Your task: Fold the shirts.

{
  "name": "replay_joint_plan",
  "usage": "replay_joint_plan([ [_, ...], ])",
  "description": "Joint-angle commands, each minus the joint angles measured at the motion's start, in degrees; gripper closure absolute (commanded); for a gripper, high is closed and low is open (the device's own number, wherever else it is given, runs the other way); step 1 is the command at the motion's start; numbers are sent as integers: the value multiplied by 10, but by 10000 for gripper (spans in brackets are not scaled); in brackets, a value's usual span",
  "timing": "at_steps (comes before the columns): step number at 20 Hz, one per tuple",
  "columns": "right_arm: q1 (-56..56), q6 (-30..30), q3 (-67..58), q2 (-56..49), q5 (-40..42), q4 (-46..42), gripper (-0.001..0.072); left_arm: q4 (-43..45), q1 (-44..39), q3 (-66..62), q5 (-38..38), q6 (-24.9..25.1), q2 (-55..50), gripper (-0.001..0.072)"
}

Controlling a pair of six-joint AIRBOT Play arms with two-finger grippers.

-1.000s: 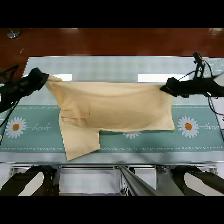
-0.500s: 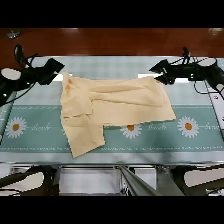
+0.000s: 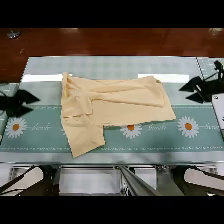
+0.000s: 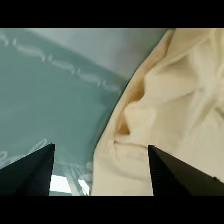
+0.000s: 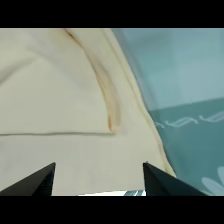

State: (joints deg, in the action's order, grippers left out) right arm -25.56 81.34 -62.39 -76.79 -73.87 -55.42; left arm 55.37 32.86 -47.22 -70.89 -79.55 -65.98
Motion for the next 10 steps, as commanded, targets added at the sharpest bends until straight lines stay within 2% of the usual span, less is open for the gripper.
replay_joint_plan([
  [1, -18, -70, 181, 115, 73, 79, 91, -54, 31, 165, 1, 58, 51, 3],
  [4, -17, -127, 277, 170, 67, 170, 91, -148, 31, 234, 58, 112, 50, 3],
  [7, -17, -135, 322, 206, 47, 169, 91, -178, 24, 241, 104, 141, 46, 3],
  [9, -17, -134, 337, 221, 47, 168, 91, -184, 5, 240, 108, 174, 37, 3],
  [10, -17, -132, 337, 222, 46, 168, 91, -188, -11, 240, 108, 174, 29, 4],
])
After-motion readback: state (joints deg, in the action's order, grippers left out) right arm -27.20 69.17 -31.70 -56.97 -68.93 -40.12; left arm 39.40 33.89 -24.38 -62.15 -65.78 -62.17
